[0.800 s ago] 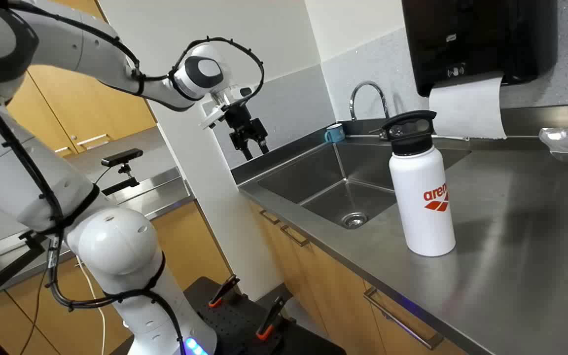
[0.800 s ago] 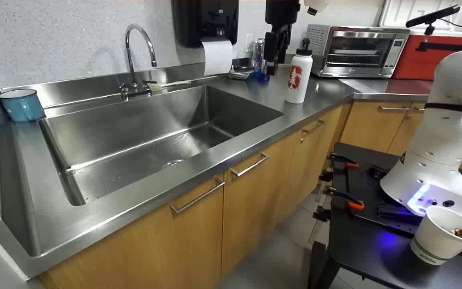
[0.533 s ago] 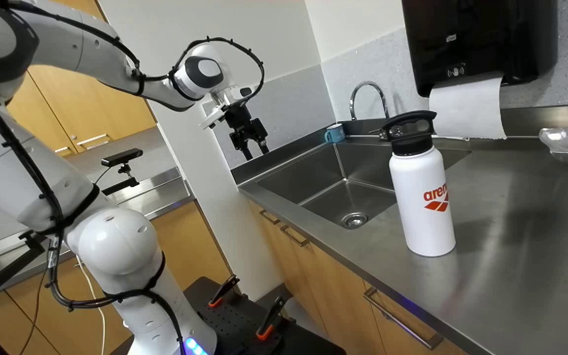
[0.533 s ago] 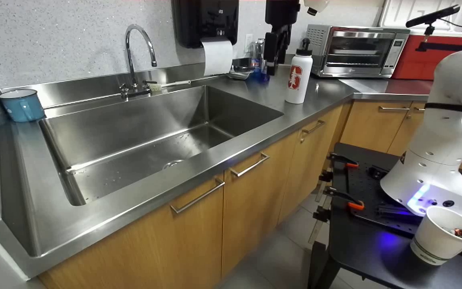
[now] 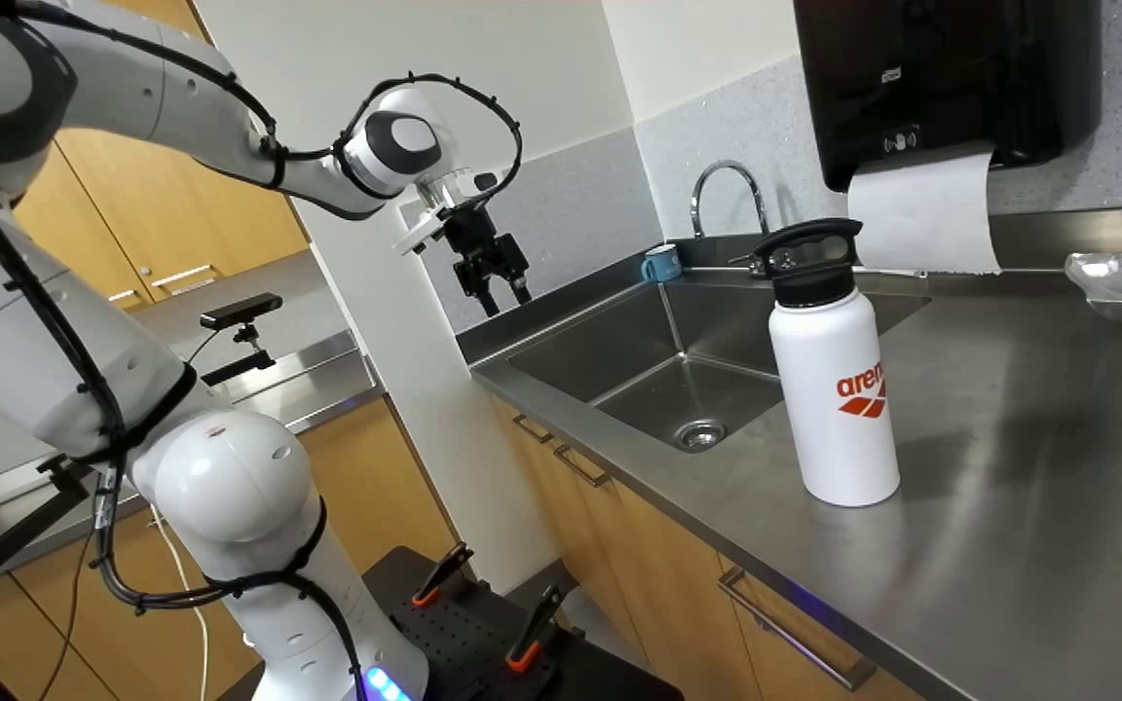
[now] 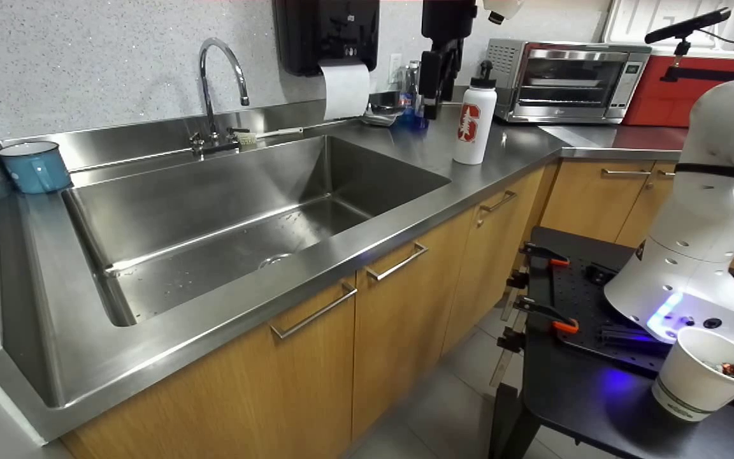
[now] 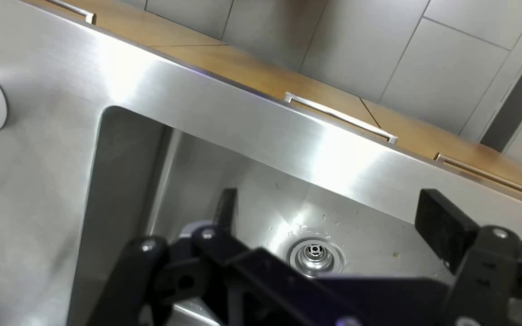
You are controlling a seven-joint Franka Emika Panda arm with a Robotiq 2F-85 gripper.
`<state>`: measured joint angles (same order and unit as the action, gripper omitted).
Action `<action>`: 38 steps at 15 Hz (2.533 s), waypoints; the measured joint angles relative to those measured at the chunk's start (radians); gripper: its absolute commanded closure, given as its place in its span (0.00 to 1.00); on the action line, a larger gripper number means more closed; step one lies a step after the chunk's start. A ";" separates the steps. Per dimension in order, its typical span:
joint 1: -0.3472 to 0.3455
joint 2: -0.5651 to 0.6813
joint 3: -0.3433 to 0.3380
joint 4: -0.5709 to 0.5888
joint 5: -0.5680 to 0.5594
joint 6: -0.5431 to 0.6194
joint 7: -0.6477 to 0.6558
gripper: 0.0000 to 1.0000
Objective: Put the lid on the counter
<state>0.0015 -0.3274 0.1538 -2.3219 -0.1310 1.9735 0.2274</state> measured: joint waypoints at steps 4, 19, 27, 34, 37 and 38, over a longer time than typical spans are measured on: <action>-0.014 -0.003 -0.030 0.020 -0.018 0.012 0.082 0.00; -0.315 -0.016 -0.319 0.319 -0.026 0.001 0.296 0.00; -0.434 0.032 -0.407 0.302 -0.052 0.021 0.547 0.00; -0.437 0.139 -0.441 0.298 -0.051 0.101 0.617 0.00; -0.436 0.172 -0.446 0.300 -0.048 0.104 0.617 0.00; -0.435 0.181 -0.446 0.301 -0.047 0.104 0.617 0.00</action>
<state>-0.4337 -0.1465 -0.2922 -2.0208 -0.1784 2.0779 0.8440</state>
